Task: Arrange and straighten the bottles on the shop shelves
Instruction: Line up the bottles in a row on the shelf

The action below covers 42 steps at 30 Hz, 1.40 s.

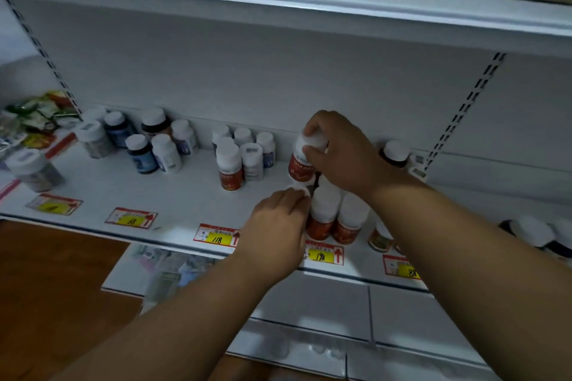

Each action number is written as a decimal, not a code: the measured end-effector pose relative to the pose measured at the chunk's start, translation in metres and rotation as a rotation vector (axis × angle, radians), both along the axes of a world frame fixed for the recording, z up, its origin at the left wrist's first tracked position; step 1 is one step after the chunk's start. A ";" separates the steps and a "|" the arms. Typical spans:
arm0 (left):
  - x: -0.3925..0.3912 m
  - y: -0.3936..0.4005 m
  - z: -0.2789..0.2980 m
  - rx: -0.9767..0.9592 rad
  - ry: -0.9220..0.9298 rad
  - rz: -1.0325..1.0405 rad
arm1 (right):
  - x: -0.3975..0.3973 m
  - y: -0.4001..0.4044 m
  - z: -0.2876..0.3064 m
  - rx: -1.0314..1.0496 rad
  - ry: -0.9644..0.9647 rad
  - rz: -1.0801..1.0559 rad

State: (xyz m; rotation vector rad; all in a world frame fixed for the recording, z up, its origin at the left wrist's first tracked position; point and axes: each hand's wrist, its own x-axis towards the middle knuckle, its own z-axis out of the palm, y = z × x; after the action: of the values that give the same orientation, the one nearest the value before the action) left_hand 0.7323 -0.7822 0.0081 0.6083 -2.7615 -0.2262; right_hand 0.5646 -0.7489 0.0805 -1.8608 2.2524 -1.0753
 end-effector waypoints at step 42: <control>0.013 -0.026 -0.011 0.017 0.051 -0.102 | -0.019 -0.041 -0.032 0.572 0.117 0.114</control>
State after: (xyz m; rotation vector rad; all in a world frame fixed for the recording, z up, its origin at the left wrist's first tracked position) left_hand 0.7451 -0.8084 -0.0030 0.4601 -2.7467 -0.2845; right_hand 0.5457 -0.7898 0.0481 -1.7943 2.1613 -0.2598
